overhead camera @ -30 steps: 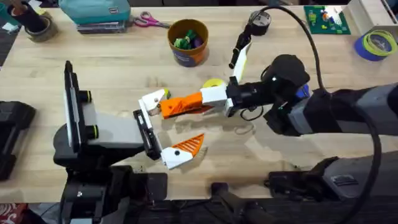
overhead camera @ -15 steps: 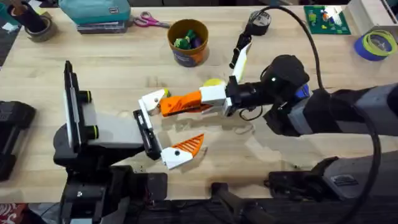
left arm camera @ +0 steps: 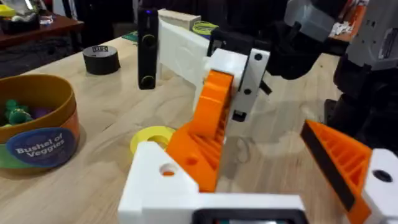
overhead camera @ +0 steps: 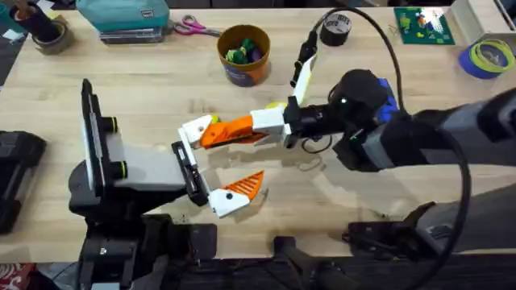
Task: Pick up the gripper from the table and insert it into the empty holder that is missing its gripper. Then pick up a screw, insert it into the mounting hole, and use the screwdriver to tighten it. Finally, clean up the table by picking up the vegetable and placing it into the bucket.
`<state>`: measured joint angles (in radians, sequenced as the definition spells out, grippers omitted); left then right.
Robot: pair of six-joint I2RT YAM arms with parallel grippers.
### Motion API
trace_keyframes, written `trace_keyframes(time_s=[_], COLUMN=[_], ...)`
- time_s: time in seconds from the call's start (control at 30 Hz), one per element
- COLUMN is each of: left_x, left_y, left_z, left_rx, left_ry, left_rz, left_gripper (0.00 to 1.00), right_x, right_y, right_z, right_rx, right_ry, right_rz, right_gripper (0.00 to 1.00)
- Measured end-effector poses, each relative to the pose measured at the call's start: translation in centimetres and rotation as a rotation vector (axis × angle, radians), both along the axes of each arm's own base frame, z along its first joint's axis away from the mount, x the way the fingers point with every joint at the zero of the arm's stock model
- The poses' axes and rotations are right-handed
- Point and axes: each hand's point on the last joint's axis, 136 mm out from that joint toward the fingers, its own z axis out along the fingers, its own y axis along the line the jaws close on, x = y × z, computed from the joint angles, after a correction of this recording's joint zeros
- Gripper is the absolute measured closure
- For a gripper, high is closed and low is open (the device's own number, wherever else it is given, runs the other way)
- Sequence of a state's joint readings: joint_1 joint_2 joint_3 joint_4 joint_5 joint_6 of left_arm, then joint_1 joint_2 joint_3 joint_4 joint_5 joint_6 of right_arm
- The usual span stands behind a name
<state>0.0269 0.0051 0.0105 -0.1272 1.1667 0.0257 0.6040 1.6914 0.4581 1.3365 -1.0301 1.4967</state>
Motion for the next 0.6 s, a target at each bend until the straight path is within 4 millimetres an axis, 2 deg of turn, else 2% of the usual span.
trace_keyframes(time_s=[0.27, 0.6], left_x=[0.0, 0.1], left_y=[0.0, 0.1], left_z=[0.0, 0.0], left_rx=[0.0, 0.0], left_ry=[0.001, 0.001], left_rz=[-0.001, 0.005], left_gripper=[0.015, 0.015], right_x=[0.9, 0.8], right_y=[1.0, 1.9], right_z=[0.0, 0.0], right_rx=[0.003, 0.004], right_ry=[0.001, 0.005], right_rz=[0.021, 0.046], right_gripper=[0.993, 0.993])
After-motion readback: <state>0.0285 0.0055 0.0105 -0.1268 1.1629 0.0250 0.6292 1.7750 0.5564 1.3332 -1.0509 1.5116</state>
